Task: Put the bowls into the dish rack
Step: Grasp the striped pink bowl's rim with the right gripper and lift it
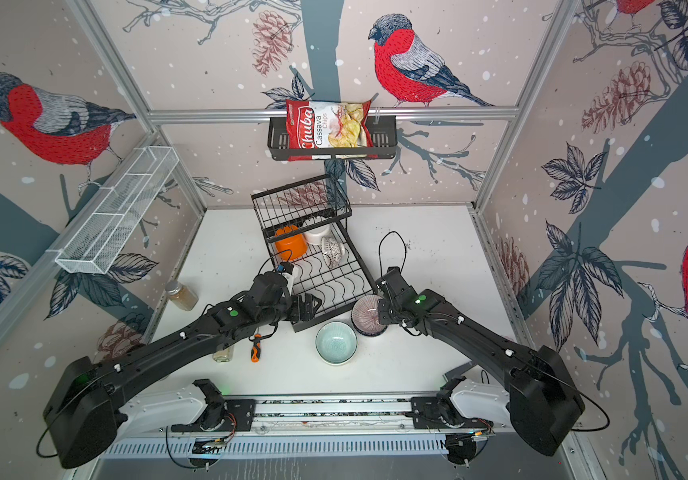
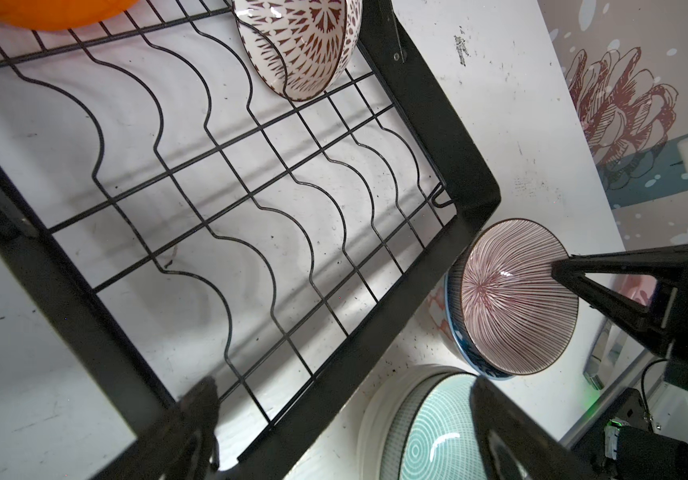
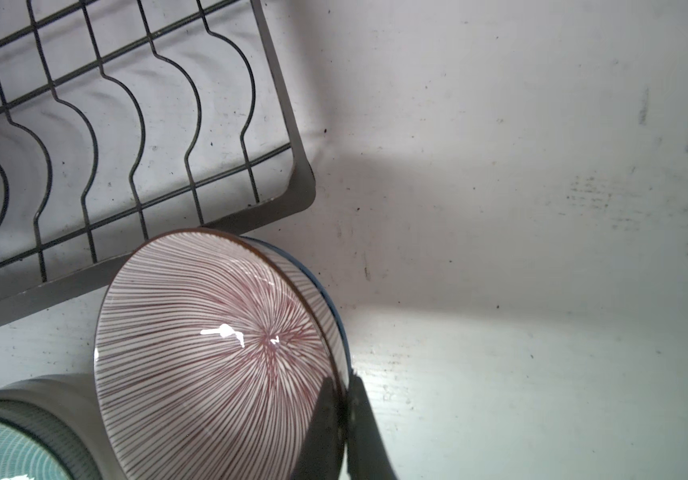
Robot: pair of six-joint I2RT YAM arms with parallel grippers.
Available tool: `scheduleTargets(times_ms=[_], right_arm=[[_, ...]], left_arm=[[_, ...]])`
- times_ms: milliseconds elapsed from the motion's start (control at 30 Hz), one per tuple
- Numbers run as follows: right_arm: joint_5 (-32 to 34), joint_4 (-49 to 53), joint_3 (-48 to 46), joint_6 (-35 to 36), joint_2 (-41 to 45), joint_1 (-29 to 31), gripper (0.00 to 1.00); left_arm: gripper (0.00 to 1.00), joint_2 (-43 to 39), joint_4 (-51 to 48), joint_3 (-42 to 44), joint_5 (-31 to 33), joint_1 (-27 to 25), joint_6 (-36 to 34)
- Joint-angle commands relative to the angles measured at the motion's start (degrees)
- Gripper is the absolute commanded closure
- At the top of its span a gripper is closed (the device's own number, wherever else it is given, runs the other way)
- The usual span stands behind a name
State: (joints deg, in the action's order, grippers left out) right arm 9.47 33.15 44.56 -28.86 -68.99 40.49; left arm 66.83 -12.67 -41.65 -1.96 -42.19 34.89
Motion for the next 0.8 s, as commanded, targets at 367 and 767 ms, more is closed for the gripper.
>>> scheduleTargets(times_ms=[367, 767], right_arm=[[2.44, -1.13, 3.44, 0.89, 2.37, 0.10, 1.00], [-0.56, -3.31, 8.47, 3.57, 1.77, 0.06, 1.00]], left_arm=[[0.06, 0.61, 1.96, -0.36, -1.30, -0.08, -0.88], [0.07, -0.90, 1.26, -1.03, -1.29, -0.04, -0.03]])
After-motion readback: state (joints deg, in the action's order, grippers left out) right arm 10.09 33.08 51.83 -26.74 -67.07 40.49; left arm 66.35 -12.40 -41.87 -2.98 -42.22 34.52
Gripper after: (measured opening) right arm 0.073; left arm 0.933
